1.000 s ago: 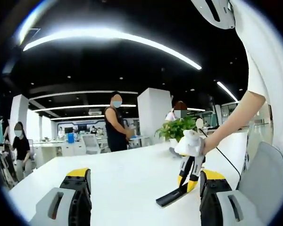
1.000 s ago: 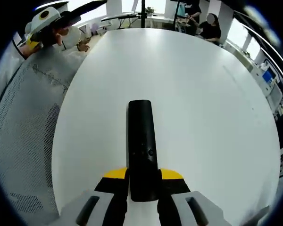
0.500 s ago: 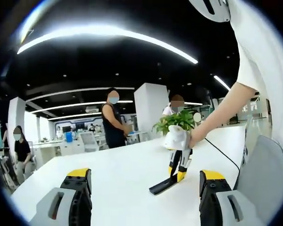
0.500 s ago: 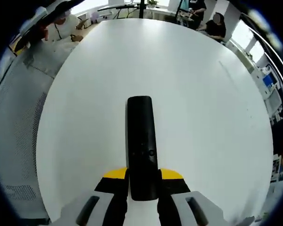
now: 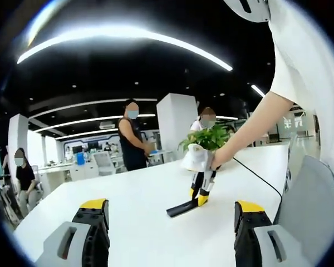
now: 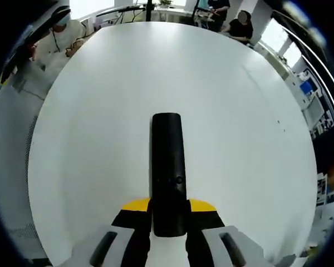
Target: Press the specified remote control buttons in sequence, fully releasing each button before pressing the next.
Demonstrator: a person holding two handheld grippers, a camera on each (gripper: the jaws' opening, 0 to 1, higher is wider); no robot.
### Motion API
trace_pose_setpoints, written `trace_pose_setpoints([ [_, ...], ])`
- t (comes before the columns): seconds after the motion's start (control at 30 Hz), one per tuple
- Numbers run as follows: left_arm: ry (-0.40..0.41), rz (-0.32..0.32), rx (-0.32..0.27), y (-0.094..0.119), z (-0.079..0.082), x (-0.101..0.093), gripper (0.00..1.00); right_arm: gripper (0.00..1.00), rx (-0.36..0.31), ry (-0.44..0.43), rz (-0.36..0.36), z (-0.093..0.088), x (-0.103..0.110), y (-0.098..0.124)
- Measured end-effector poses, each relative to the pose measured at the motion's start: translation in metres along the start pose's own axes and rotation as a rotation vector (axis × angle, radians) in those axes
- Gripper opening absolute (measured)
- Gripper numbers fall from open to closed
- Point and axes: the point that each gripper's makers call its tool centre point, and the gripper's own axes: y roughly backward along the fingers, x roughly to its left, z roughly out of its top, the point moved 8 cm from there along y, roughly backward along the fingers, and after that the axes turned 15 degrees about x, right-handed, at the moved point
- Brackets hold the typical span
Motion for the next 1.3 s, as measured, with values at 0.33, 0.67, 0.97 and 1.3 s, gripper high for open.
trace_pose_setpoints([
  [0.33,-0.006,-0.001,0.018,-0.001,-0.002,0.000,0.97,0.21,0.000,0.048,-0.034,0.005,-0.010,0.001],
  [0.67,-0.027,0.003,0.038,-0.001,-0.003,-0.001,0.97,0.20,0.001,0.096,-0.072,0.009,-0.017,0.002],
  [0.97,-0.035,0.002,0.051,-0.002,-0.004,-0.001,0.97,0.34,-0.031,0.031,-0.124,0.004,-0.017,0.004],
  [1.3,-0.025,-0.008,0.060,-0.003,-0.005,-0.001,0.97,0.70,-0.333,-0.507,-0.087,-0.032,0.007,0.004],
])
